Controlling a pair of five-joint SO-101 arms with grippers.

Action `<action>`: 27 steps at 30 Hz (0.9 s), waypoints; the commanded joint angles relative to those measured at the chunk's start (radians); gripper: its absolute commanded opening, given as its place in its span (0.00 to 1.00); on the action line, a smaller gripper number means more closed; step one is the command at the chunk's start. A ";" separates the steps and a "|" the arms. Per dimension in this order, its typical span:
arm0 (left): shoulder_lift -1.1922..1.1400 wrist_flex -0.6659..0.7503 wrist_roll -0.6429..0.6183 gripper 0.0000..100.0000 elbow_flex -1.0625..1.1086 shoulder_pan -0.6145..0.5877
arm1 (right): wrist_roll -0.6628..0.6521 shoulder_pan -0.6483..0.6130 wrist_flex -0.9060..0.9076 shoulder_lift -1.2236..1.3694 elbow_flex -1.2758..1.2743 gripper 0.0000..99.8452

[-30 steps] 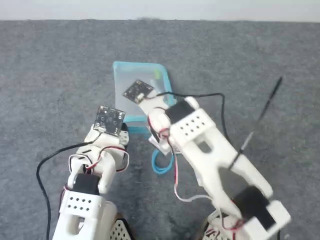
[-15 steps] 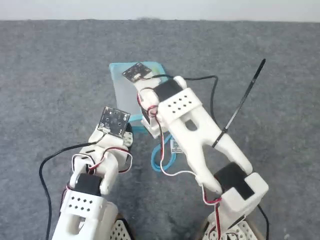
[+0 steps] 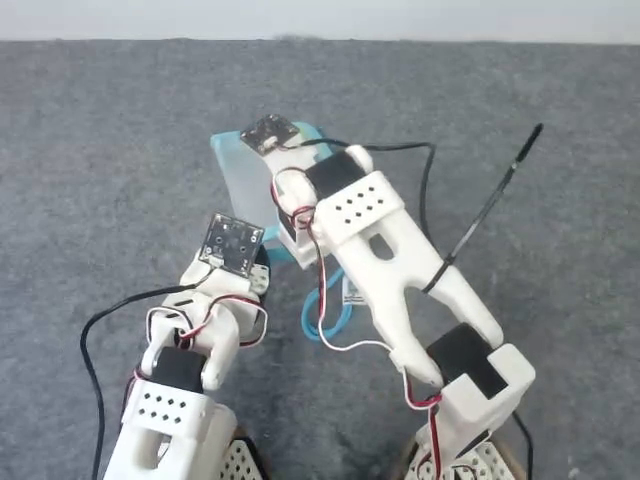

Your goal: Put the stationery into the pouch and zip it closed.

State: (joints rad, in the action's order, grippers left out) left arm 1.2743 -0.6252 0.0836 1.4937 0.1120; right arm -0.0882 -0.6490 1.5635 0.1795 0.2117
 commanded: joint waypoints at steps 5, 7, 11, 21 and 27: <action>0.018 0.008 -0.003 0.01 -0.008 -0.003 | -0.061 0.120 0.151 -0.214 0.133 0.21; 0.020 0.008 -0.003 0.01 -0.008 -0.003 | -0.061 0.139 0.183 -0.251 0.132 0.21; 0.020 0.008 -0.005 0.01 -0.008 -0.006 | -0.091 0.153 0.226 -0.303 0.127 0.21; 0.018 0.075 -0.005 0.01 0.028 -0.110 | -0.098 0.219 -0.142 -0.492 -0.628 0.21; 0.018 0.078 -0.003 0.01 0.035 -0.117 | -0.103 0.216 -0.248 -0.558 -0.885 0.21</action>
State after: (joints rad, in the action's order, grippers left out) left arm 1.2758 -0.5838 0.0898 1.5382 0.0015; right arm -0.1757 -0.4373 1.3717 -0.3099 -0.6061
